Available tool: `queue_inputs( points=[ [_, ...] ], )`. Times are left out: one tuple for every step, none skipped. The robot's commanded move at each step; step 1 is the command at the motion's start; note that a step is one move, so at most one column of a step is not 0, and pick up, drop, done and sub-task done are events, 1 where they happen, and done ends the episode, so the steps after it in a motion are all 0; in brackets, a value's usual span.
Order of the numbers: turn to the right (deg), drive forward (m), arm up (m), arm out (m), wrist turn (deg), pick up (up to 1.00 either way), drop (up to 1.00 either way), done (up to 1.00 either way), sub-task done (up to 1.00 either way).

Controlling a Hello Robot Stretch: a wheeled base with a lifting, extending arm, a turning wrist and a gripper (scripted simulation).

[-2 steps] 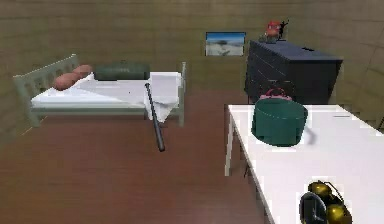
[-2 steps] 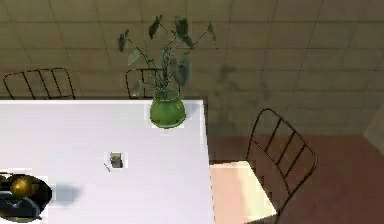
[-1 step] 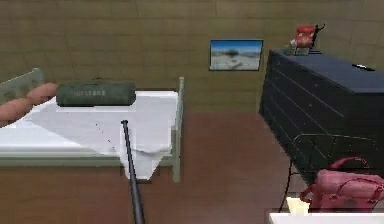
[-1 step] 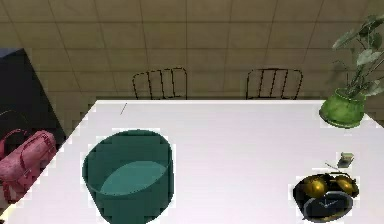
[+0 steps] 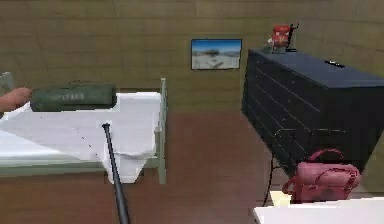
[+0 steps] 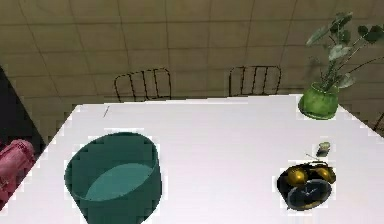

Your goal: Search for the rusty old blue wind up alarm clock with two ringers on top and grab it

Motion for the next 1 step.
queue_inputs(
  points=[
    [0.0,0.65,0.00,0.00,0.0,0.00,0.00,0.00,0.00]
  ],
)
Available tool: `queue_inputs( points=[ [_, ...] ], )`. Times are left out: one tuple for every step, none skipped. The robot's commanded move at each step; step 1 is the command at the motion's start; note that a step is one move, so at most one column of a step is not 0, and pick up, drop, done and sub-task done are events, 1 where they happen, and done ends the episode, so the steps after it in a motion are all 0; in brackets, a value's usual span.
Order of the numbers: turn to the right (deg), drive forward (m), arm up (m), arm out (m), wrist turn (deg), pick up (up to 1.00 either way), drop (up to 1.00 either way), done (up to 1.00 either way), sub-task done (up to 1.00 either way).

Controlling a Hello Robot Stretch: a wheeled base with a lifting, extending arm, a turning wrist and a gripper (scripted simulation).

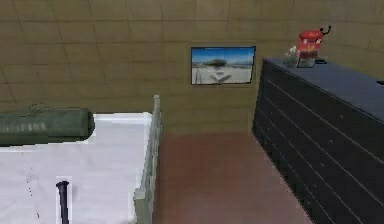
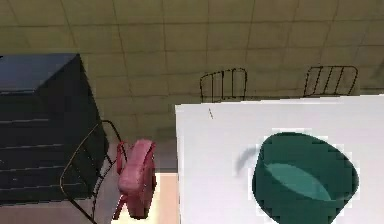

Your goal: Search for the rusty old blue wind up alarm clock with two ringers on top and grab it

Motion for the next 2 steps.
queue_inputs(
  points=[
    [18.0,0.00,0.00,0.00,0.0,0.00,0.00,0.00,0.00],
    [0.0,1.00,0.00,0.00,0.0,0.00,0.00,0.00,0.00]
  ],
)
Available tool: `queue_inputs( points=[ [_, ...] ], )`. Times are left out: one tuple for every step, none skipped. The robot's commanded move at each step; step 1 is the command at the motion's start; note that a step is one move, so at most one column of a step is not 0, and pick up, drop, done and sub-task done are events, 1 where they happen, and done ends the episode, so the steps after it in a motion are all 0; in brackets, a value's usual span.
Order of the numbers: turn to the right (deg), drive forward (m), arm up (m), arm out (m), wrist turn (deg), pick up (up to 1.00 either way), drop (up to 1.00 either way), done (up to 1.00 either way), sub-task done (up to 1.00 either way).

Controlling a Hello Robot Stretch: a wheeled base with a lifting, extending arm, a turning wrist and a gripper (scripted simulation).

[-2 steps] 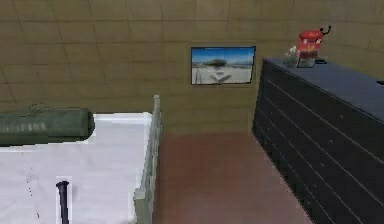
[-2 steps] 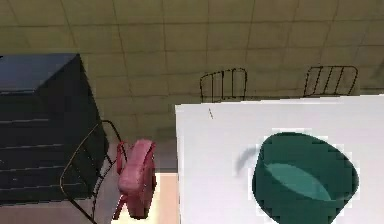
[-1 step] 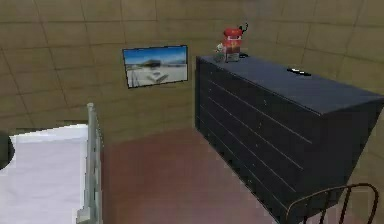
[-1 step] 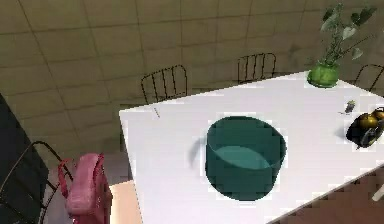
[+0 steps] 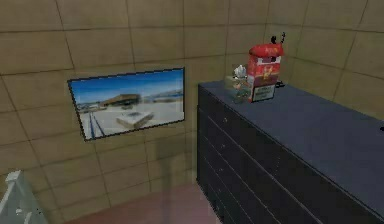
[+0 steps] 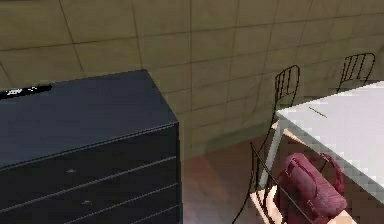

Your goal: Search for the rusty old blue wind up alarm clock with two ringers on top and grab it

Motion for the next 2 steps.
queue_inputs(
  points=[
    [12.0,0.00,0.00,0.00,0.0,0.00,0.00,0.00,0.00],
    [0.0,0.20,0.00,0.00,0.0,0.00,0.00,0.00,0.00]
  ],
)
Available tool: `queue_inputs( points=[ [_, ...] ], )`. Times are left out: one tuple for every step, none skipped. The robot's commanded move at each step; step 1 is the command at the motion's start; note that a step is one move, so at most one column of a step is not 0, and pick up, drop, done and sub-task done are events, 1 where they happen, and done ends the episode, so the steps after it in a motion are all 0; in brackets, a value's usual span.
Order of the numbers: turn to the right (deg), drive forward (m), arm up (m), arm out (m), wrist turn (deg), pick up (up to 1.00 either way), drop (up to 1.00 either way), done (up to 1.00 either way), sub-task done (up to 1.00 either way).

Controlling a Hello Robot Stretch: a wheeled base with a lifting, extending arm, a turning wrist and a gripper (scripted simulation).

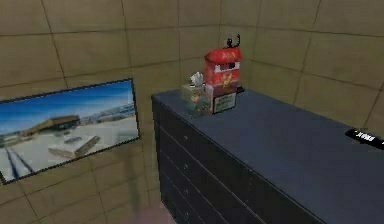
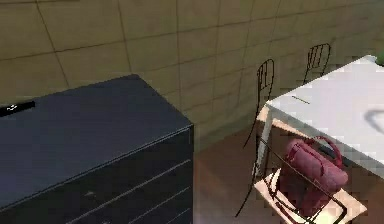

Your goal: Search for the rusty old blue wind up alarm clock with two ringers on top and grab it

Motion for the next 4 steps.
queue_inputs(
  points=[
    [-45.0,0.00,0.00,0.00,0.0,0.00,0.00,0.00,0.00],
    [-39.0,0.00,0.00,0.00,0.0,0.00,0.00,0.00,0.00],
    [45.0,0.00,0.00,0.00,0.0,0.00,0.00,0.00,0.00],
    [12.0,0.00,0.00,0.00,0.0,0.00,0.00,0.00,0.00]
  ],
)
